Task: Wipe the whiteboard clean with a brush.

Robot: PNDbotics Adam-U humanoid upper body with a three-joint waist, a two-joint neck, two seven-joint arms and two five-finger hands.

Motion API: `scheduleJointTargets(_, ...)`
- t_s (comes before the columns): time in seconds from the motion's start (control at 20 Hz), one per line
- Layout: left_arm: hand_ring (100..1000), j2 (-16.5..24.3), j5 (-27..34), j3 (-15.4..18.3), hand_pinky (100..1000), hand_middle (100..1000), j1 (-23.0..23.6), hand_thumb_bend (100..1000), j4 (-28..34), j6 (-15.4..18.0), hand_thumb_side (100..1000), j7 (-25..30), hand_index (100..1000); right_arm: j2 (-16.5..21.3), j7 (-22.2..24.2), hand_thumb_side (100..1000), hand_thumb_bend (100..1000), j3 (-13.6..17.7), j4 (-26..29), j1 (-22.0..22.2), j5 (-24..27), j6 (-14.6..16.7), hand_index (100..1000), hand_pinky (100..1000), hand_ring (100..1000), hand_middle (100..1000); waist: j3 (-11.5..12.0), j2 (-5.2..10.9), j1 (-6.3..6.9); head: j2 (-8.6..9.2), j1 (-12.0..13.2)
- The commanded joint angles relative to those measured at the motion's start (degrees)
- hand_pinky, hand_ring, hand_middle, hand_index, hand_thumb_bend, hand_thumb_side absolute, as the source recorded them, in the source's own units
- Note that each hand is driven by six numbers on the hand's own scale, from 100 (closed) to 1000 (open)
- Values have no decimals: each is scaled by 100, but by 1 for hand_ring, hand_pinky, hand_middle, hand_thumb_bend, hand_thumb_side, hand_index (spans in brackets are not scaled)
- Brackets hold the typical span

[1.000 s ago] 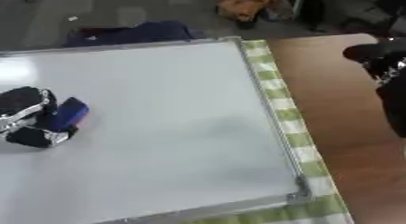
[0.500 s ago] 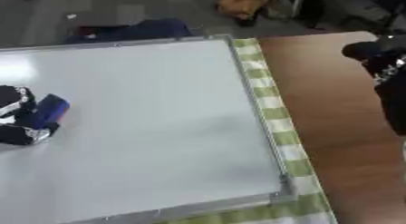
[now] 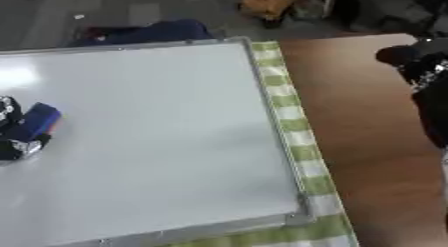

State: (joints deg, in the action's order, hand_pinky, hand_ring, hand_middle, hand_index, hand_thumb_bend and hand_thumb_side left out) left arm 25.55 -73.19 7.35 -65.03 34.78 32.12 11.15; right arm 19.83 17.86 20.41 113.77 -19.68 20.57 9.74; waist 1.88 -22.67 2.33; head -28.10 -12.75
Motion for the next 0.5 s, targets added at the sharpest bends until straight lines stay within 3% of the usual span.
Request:
scheduleJointTargets(0.05, 405, 217, 19, 42, 531, 204, 150, 280, -210, -81, 569, 76, 189, 101, -3, 796, 442, 19, 82, -37, 20, -15, 636, 832, 728, 531, 27, 95, -62, -8, -20)
scheduleJointTargets(0.5, 398, 337, 350, 118, 522, 197, 192, 266, -122, -214, 572, 184, 189, 87, -1, 793, 440, 11, 82, -19, 24, -45, 636, 832, 727, 531, 69, 147, -72, -19, -36)
